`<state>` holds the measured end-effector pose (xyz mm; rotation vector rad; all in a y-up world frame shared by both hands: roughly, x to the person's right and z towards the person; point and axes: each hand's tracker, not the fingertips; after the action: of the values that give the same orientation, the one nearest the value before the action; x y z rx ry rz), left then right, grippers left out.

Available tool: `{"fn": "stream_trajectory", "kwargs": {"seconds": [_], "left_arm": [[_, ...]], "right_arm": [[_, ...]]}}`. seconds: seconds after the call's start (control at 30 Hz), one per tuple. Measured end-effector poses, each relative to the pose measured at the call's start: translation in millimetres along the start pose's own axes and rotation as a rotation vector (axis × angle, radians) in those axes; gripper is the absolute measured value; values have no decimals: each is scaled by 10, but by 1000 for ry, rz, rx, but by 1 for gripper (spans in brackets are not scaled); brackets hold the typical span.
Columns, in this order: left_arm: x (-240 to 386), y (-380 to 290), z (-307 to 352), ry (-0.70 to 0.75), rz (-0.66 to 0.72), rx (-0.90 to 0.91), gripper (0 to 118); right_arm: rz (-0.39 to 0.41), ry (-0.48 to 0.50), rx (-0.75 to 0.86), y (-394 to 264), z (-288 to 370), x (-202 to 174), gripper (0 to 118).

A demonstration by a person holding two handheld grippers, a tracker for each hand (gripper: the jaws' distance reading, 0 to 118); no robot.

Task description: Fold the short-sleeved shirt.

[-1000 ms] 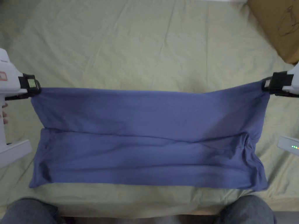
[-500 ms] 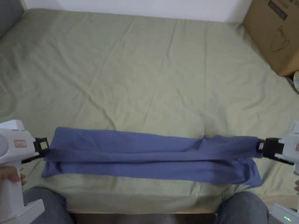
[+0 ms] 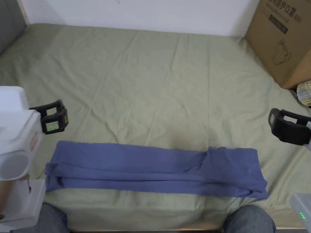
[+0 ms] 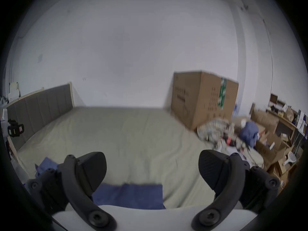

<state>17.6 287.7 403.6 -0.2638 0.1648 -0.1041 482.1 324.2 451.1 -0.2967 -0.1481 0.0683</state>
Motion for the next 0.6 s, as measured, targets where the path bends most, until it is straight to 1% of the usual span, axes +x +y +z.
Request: {"fn": "stream_trajectory", "kwargs": {"seconds": [0.07, 0.1, 0.13, 0.17, 0.2, 0.23, 0.27, 0.3, 0.33, 0.4, 0.47, 0.6], "left_arm": [[163, 35, 70, -20, -19, 76, 110], [209, 18, 71, -21, -37, 95, 103], [272, 12, 89, -37, -56, 109, 91], [327, 11, 101, -43, -65, 110, 74], [367, 10, 105, -49, -62, 99, 43], [387, -12, 89, -59, -55, 97, 23], [412, -16, 88, -68, -44, 92, 11], [423, -22, 74, -80, -26, 82, 2], [433, -33, 60, -85, -12, 77, 0], [453, -38, 55, -96, 7, 71, 0], [437, -39, 40, -132, 29, 50, 0], [401, -8, -10, -145, 41, 29, 0]], "right_arm": [[23, -15, 87, -19, 68, -177, 112], [29, -21, 100, -40, 81, -254, 112], [29, -13, 109, -69, 86, -328, 109], [21, -4, 97, -91, 81, -377, 104], [7, 15, 100, -124, 71, -410, 90], [-19, 44, 100, -141, 78, -445, 72], [-39, 59, 95, -147, 82, -473, 47], [-65, 69, 96, -158, 86, -507, 15], [-75, 60, 102, -170, 59, -504, 1], [-83, 41, 110, -166, 38, -549, 1], [-88, 59, 109, -161, -14, -509, 1], [-80, 64, 104, -133, -86, -513, 0]]}}
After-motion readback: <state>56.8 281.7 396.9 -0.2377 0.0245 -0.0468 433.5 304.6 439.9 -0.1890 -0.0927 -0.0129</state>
